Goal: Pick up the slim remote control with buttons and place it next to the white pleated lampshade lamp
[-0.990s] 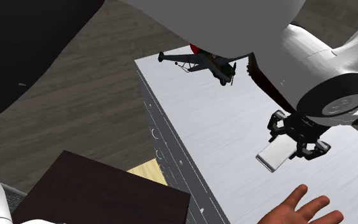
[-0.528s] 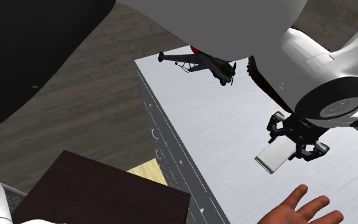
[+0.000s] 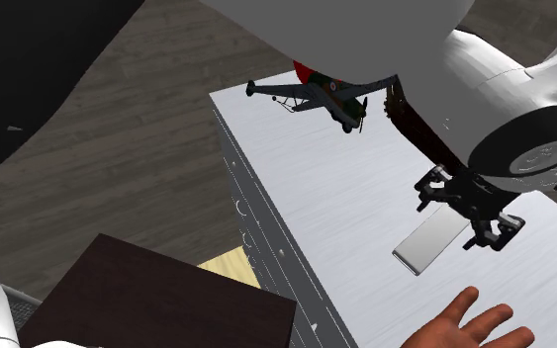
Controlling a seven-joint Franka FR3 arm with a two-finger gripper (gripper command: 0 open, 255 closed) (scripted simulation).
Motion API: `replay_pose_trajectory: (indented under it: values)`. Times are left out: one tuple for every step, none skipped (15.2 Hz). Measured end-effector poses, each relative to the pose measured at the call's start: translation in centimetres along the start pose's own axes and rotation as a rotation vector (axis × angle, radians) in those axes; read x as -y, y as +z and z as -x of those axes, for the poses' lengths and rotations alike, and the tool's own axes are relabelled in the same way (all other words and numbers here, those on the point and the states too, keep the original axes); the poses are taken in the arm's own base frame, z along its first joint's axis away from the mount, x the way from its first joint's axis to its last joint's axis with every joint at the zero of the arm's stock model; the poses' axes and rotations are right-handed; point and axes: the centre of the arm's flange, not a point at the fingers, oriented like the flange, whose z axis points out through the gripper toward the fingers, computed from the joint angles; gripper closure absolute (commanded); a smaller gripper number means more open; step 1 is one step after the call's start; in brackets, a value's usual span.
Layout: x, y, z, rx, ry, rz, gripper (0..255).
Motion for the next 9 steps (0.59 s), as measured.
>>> replay_pose_trajectory:
  values:
    - [0.1, -1.1, 0.0, 0.0, 0.0, 0.0, 0]
    - [0.1, -2.4, -0.1, -0.001, 0.0, 0.0, 0]
    - [0.1, -2.9, 0.0, -0.001, 0.0, 0.0, 0]
    - [0.1, -3.2, 0.0, -0.001, 0.0, 0.0, 0]
    - [0.1, -3.3, 0.0, 0.0, 0.0, 0.0, 0]
    - [0.1, -3.4, 0.0, 0.0, 0.0, 0.0, 0]
    - [0.1, -3.4, 0.0, 0.0, 0.0, 0.0, 0]
    - [0.1, -3.5, 0.0, 0.0, 0.0, 0.0, 0]
    - [0.1, -3.5, 0.0, 0.0, 0.0, 0.0, 0]
